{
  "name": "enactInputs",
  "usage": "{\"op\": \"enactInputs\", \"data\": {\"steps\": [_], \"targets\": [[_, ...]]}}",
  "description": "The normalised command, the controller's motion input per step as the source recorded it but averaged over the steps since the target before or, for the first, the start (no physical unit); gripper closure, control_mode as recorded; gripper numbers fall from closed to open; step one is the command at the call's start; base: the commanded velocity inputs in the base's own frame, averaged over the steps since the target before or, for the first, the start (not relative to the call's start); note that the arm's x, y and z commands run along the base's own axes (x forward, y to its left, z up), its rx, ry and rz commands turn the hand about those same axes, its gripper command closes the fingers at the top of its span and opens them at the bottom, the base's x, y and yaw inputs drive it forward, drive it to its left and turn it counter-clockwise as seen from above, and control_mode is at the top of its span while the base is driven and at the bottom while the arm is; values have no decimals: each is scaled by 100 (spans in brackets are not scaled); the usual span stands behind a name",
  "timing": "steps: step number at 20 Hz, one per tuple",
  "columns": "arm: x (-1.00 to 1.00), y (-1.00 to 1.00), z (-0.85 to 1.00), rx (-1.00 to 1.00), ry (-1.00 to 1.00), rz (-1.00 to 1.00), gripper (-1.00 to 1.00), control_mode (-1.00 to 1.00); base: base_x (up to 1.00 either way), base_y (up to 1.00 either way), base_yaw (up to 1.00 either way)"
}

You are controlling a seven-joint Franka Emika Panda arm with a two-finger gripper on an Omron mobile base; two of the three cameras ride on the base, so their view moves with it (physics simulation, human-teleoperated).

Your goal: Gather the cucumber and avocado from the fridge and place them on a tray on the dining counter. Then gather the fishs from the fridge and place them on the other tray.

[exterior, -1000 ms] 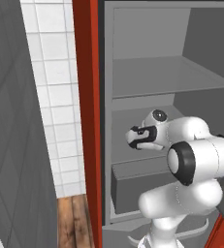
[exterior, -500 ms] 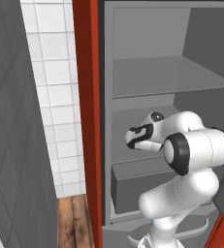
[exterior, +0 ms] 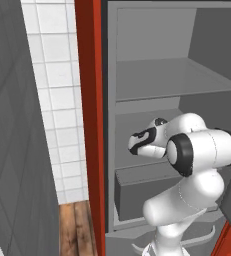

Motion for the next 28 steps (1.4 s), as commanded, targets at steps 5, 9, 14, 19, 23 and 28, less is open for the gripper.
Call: {"op": "enactInputs", "data": {"steps": [5,9,14,19,23,28], "targets": [[4,0,0,0,3,0,-100,-100,0,0,0],[0,0,0,0,8,0,-100,-100,0,0,0],[2,0,-1,0,9,0,-100,-100,0,0,0],[0,0,0,0,4,0,-100,-100,0,0,0],[2,5,0,0,7,0,-100,-100,0,0,0],[0,0,-8,0,3,0,-100,-100,0,0,0]]}}
